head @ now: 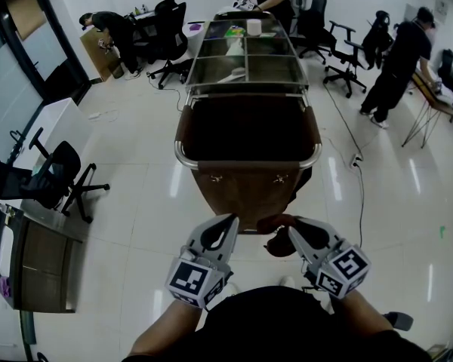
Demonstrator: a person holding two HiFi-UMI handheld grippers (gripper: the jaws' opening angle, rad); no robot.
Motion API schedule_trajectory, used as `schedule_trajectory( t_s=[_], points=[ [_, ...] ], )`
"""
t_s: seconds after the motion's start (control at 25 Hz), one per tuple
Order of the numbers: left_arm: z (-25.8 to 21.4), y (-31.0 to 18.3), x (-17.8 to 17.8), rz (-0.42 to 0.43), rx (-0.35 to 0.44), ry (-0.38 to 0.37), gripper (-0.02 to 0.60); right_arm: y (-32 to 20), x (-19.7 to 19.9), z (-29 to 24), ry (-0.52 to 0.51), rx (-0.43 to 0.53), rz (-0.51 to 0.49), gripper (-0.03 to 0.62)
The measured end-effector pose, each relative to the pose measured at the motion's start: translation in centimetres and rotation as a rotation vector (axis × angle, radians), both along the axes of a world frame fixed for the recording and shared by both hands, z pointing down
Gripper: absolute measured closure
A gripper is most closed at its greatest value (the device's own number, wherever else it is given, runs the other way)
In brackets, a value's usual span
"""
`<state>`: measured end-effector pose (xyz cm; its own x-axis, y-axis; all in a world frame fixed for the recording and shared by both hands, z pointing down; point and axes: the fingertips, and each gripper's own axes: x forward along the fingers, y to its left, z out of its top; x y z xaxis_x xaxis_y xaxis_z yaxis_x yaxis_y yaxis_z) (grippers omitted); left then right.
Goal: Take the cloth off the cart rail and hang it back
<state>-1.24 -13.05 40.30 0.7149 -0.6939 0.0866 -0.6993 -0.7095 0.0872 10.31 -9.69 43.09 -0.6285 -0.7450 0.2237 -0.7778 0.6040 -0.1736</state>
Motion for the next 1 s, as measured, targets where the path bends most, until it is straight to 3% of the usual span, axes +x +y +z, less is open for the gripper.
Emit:
schedule_trajectory(
  t_s=[0.32,0.64,1.0],
  points=[
    [0.0,-0.2,-0.4,-0.006,0.001,-0.006,0.581,-0.2,0.1,-1.4,0.0,0.021,-0.007,0.531],
    [-0.1,0.1,-1.4,-0.02,-0.001,0.001,0.581,-3.0,-0.7,-8.1,0.0,0.15,-0.02,0.531],
    [0.9,0.2,-3.2,-0.057,-0.009,0.007,0.581,-8.8,-1.9,-14.3,0.019,0.272,0.036,0.531]
  ],
)
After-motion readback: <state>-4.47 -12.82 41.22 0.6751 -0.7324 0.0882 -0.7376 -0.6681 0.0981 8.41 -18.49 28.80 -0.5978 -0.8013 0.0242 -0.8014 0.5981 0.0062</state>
